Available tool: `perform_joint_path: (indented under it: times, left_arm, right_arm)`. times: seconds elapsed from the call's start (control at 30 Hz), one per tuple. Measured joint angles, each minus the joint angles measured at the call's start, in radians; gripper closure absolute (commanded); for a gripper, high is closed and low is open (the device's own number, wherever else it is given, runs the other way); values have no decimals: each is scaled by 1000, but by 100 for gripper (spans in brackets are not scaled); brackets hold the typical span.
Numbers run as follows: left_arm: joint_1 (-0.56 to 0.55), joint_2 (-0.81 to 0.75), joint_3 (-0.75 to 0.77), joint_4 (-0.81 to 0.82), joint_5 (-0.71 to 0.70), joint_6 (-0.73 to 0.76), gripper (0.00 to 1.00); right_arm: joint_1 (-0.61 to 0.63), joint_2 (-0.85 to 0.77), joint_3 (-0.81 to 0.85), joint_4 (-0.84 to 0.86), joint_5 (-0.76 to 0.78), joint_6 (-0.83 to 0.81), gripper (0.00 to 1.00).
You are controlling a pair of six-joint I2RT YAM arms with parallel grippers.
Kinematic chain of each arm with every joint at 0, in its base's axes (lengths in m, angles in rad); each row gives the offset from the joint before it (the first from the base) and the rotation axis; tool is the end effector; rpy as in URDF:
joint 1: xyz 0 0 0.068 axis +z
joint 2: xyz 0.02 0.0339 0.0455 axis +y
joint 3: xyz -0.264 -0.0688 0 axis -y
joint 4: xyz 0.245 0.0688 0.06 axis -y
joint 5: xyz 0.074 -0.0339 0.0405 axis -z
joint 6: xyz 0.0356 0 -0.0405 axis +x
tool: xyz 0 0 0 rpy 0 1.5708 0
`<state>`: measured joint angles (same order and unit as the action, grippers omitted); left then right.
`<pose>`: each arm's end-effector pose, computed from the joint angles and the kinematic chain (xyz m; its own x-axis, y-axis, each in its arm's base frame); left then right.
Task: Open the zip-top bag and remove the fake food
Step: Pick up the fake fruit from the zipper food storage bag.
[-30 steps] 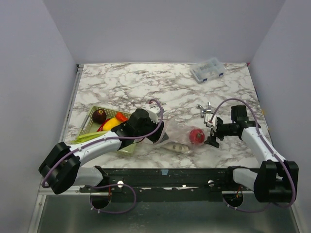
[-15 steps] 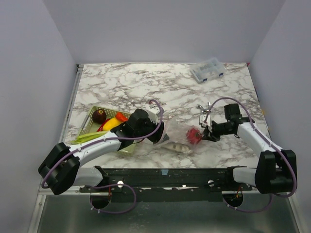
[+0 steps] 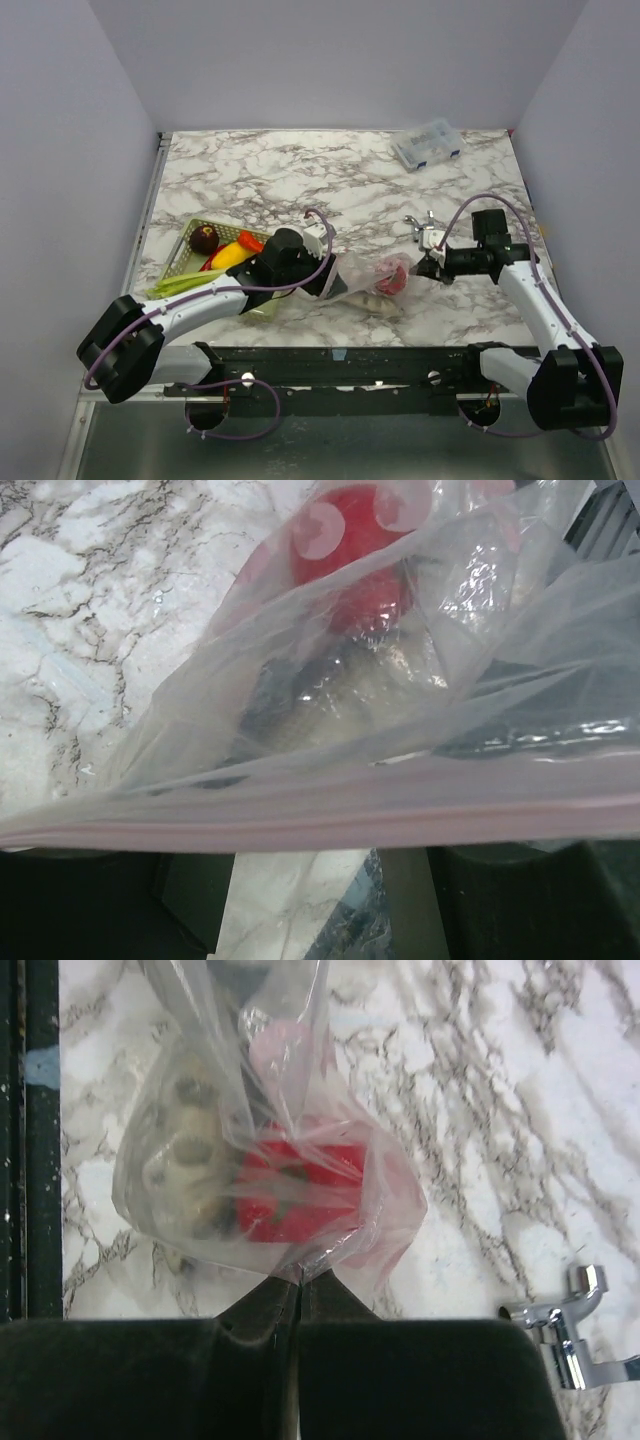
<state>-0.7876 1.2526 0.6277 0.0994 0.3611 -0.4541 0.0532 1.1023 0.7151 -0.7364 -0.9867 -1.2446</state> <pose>0.1774 -0.1960 0.2158 -0.7035 0.1249 -0.6997 0.6343 0.5545 -0.5387 0.1890 0.0398 0.2277 0.0805 -0.5188 -0.8511 -0.9777 0.1249 -0.1686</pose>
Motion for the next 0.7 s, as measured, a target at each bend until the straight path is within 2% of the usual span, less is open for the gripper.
perform_joint_path:
  times: [0.2, 0.43, 0.7]
  left_arm:
    - [10, -11, -65, 77, 26, -30, 47]
    - [35, -23, -110, 172, 54, -76, 43]
    - [35, 55, -123, 346, 121, -169, 40]
  right_arm:
    - [0, -21, 86, -20, -56, 41, 100]
    - [0, -88, 81, 56, -92, 199, 100]
    - [0, -66, 201, -80, -163, 150, 100]
